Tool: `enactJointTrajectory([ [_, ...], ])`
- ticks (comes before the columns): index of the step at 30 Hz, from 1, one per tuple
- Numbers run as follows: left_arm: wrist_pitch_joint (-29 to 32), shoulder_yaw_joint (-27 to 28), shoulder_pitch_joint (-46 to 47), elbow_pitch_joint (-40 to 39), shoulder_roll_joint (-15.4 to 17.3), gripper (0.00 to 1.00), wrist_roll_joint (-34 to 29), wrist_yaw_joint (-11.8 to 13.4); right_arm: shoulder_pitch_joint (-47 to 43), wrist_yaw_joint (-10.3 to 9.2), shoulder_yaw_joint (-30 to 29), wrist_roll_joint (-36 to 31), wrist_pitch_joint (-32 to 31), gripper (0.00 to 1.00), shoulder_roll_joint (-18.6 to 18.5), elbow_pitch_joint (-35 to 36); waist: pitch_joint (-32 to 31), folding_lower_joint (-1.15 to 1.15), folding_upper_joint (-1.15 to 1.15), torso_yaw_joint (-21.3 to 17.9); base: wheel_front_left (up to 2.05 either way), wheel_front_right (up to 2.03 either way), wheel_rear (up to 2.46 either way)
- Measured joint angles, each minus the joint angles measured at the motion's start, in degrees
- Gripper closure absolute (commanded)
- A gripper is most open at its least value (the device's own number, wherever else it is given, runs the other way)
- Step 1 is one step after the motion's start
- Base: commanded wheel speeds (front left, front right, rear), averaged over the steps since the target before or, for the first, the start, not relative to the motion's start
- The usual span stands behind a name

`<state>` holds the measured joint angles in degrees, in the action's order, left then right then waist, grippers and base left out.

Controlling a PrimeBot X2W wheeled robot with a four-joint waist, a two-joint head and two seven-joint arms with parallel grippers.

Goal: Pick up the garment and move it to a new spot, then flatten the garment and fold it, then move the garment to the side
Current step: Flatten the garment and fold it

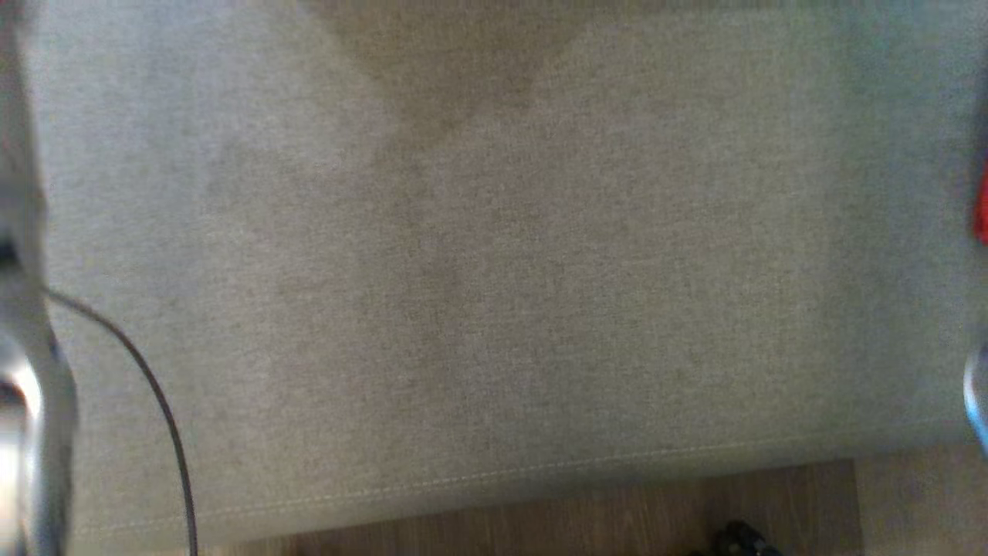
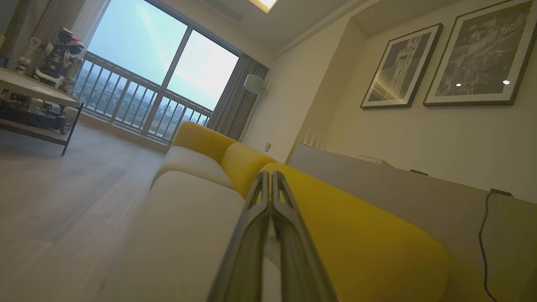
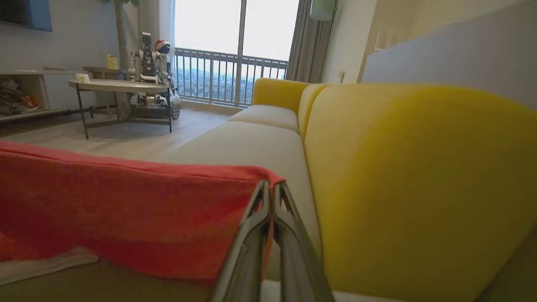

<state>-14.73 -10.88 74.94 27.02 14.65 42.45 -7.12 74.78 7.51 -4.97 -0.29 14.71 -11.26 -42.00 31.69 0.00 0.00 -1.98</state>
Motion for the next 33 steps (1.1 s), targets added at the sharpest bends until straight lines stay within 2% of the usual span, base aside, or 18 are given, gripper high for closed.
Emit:
enactJointTrajectory([
  [8, 0.14, -2.82, -30.8, -12.22, 2.43, 1.0, 11.88, 0.0, -19.4, 0.0, 1.33, 5.02, -0.4, 1.0, -1.87, -3.14, -7.51, -0.01, 0.01, 1.19, 0.0, 0.0, 0.0],
  [9, 1.4, -3.14, -38.34, -14.52, 3.04, 1.0, 13.59, 0.01, -24.22, 0.0, 2.29, 6.65, -1.62, 1.0, -1.85, -2.87, -9.79, -0.01, 0.01, 1.41, 0.0, 0.0, 0.0],
  [11, 2.65, -3.75, -45.33, -16.39, 3.53, 1.0, 14.85, 0.14, -29.38, 0.0, 3.07, 9.54, -3.34, 1.0, -1.83, -1.54, -12.11, -0.02, 0.01, 1.68, 0.0, 0.0, 0.0],
  [15, 3.63, -4.21, -56.78, -18.03, 3.48, 1.0, 17.05, 2.19, -40.62, 0.0, 3.21, 13.77, -5.33, 1.0, -2.04, 2.83, -16.33, -0.02, 0.01, 2.2, 0.0, 0.0, 0.0],
  [21, 3.79, -4.85, -67.6, -19.89, 3.27, 1.0, 19.33, 3.26, -52.93, 0.0, 1.82, 15.55, -7.51, 1.0, -2.25, 11.39, -20.36, -0.02, 0.01, 2.58, 0.0, 0.0, 0.0],
  [27, 3.54, -4.65, -75.41, -25.68, 2.88, 1.0, 20.56, 6.26, -62.37, 0.0, -1.7, 15.35, -11.59, 1.0, -1.49, 22.3, -22.52, -0.02, 0.01, 2.44, 0.0, 0.0, 0.0],
  [33, 3.64, -4.61, -83.78, -33.66, 2.85, 1.0, 21.49, 10.45, -74.24, 0.0, -6.5, 14.38, -16.75, 1.0, 1.6, 34.23, -22.99, -0.02, 0.0, 2.54, 0.0, 0.0, 0.0],
])
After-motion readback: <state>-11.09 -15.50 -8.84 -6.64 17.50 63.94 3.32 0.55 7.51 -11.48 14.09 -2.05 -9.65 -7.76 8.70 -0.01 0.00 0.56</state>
